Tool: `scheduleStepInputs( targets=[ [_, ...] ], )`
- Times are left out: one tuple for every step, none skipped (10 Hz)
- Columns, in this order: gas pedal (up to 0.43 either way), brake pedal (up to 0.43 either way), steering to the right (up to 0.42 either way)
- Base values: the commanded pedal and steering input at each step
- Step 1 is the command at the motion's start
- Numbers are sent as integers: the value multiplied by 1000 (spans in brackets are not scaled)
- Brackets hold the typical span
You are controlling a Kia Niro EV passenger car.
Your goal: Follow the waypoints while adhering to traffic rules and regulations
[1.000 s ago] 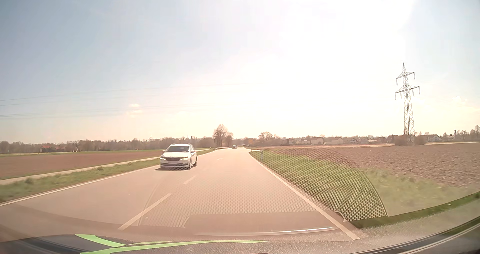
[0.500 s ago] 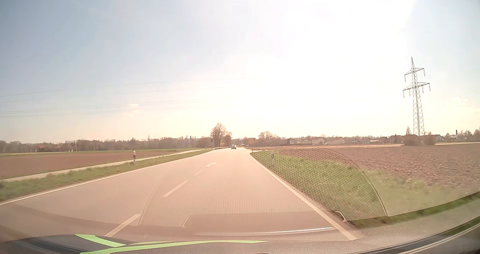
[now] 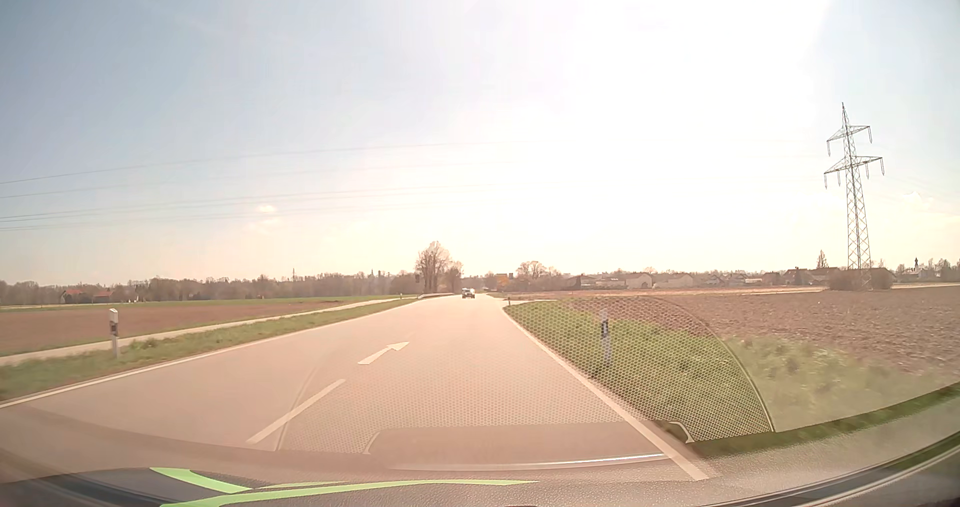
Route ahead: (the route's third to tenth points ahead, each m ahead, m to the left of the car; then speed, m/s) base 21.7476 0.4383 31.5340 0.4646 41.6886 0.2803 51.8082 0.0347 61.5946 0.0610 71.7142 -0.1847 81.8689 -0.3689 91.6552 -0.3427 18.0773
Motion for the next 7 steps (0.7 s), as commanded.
scheduleStepInputs(
  targets=[
    [130, 0, -2],
    [130, 0, -2],
    [130, 0, -2],
    [130, 0, -2],
    [130, 0, -2],
    [130, 0, -2],
    [130, 0, -1]
  ],
)
